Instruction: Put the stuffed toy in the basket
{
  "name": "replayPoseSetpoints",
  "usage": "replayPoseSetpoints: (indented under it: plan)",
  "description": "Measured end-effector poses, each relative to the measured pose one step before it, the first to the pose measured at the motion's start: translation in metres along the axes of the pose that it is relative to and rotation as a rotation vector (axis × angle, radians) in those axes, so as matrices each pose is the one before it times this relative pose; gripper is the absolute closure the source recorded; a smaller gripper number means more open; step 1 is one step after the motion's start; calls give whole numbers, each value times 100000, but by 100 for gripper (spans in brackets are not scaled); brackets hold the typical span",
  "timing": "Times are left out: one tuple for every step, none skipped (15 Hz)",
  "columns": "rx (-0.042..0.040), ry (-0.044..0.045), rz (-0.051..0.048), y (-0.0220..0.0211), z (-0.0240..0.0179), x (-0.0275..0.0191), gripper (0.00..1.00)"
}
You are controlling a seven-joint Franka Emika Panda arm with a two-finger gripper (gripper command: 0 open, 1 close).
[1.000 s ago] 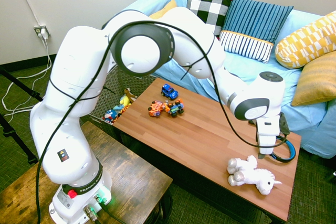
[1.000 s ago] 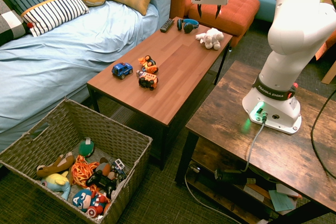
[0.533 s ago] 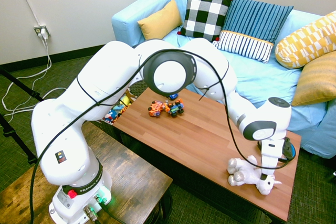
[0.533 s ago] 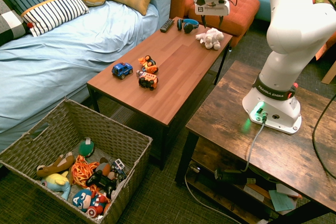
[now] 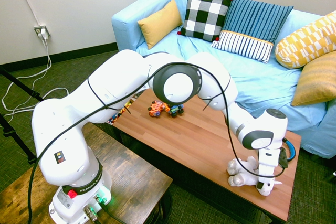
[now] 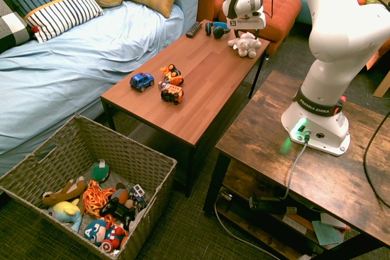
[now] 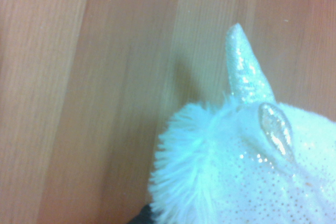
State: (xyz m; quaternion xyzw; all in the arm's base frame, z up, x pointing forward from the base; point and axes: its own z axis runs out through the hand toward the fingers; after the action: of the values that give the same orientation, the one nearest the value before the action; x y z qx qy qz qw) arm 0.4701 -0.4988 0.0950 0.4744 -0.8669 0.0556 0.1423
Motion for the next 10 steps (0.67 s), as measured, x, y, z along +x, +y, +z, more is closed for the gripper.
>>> replayPoseSetpoints:
  plan:
    - [-5, 4, -46, 1, 4, 2, 100]
    - [-14, -10, -91, 2, 16, -17, 100]
    - [-6, 2, -73, 1, 5, -2, 100]
    - [-31, -7, -124, 7, 18, -11, 100]
    - [-62, 6, -197, 14, 40, -9, 100]
    - [-67, 1, -225, 16, 39, -4, 100]
    - [-67, 8, -213, 17, 44, -5, 100]
    - [-38, -52, -291, 5, 31, -47, 100]
    - [23, -234, -433, -12, 12, -118, 100]
    - [81, -375, -467, -16, -2, -96, 100]
